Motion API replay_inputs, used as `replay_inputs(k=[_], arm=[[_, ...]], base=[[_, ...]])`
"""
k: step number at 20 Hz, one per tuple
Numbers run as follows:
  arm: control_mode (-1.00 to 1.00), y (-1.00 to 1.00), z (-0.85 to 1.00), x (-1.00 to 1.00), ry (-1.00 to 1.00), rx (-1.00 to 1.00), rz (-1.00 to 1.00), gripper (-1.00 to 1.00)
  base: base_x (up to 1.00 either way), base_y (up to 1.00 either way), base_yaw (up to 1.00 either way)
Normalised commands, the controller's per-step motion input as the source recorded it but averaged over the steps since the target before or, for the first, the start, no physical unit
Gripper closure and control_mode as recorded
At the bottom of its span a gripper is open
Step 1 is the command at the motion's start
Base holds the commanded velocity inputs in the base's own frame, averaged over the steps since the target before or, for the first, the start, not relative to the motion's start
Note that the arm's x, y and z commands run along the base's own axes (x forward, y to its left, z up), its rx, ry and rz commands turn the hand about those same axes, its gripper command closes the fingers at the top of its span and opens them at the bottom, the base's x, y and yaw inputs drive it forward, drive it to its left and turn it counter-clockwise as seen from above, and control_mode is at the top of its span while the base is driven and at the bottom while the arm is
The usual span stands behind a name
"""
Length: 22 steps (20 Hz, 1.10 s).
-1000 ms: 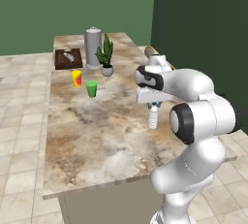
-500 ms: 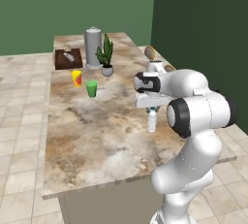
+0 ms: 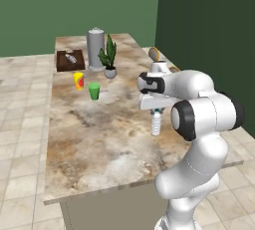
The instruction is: Place the drinks on the dining counter in a tight cluster.
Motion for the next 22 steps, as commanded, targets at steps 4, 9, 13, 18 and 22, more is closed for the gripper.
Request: replay_inputs(k=[4, 9, 13, 18, 22], arm=[[-1.00, 0.00, 0.00, 0.00, 0.00, 0.00, 0.00, -1.00], [-1.00, 0.00, 0.00, 0.00, 0.00, 0.00, 0.00, -1.00], [-1.00, 0.00, 0.00, 0.00, 0.00, 0.00, 0.00, -1.00], [-1.00, 0.00, 0.00, -0.05, 0.00, 0.00, 0.00, -1.00], [-1.00, 0.00, 0.07, -0.44, -0.02, 0.00, -0.01, -1.00]], base=[[0.00, 0.00, 0.00], [0.00, 0.00, 0.00], [0.00, 0.00, 0.00], [0.00, 0.00, 0.00], [0.00, 0.00, 0.00]])
